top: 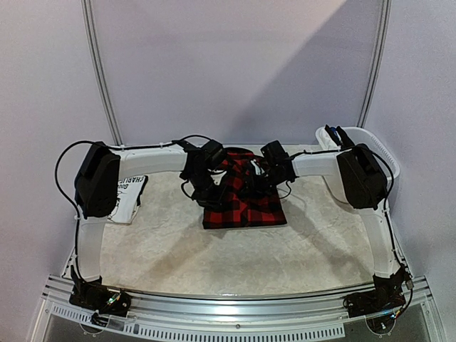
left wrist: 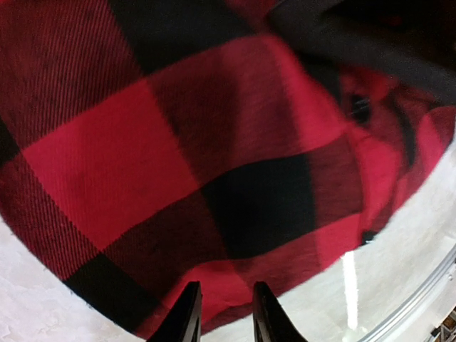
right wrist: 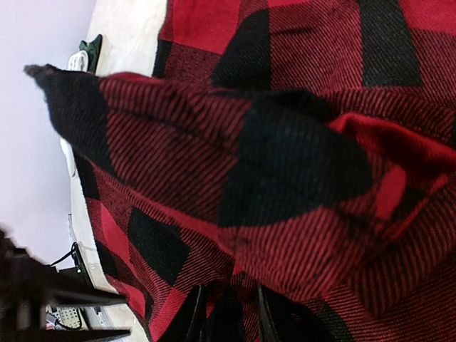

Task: Fold and stack the mixed laundry pile
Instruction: Smooth out the 2/3-rectangle-folded shirt at the center of the board.

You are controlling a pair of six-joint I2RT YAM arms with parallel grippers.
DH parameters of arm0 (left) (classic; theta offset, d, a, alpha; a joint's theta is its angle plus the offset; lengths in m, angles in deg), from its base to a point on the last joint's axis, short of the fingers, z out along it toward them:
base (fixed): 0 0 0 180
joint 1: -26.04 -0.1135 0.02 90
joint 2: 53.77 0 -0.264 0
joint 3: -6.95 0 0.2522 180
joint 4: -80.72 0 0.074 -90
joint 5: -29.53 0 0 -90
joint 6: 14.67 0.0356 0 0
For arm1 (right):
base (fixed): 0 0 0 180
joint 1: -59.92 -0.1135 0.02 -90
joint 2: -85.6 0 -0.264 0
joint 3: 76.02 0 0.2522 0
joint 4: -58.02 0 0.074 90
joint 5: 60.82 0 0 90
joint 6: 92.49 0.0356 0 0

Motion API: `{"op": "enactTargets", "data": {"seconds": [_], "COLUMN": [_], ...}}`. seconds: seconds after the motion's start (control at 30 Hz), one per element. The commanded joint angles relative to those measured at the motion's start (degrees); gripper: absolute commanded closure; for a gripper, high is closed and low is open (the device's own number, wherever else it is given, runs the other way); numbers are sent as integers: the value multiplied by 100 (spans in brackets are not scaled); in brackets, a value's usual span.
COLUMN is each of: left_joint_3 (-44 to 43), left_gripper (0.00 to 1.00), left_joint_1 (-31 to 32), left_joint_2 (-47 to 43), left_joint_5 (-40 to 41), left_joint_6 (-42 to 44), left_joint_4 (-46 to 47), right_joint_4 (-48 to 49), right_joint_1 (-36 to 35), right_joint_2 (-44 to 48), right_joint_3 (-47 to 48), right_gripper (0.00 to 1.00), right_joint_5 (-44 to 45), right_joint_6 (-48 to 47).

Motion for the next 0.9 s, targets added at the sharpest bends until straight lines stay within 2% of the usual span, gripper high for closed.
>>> {"op": "enactTargets", "data": {"seconds": [0.0, 0.43, 0.87], "left_joint_3": [473, 2010, 3212], "left_gripper": [76, 77, 78], "left_joint_1": [-80, 50, 479], "left_joint_2": [103, -656, -2053], "left_joint_5": [-19, -111, 382], "left_joint_6": [169, -217, -785], "left_joint_4": [237, 880, 907], "right_joint_4": [-152, 336, 224], "right_joint_1": [-49, -469, -782], "right_joint_2": [-67, 490, 1376], "right_joint_3": [-832, -1892, -2350], "right_gripper": [74, 75, 76], "right_joint_5": [261, 497, 845], "right_joint_6": [251, 555, 626]}}
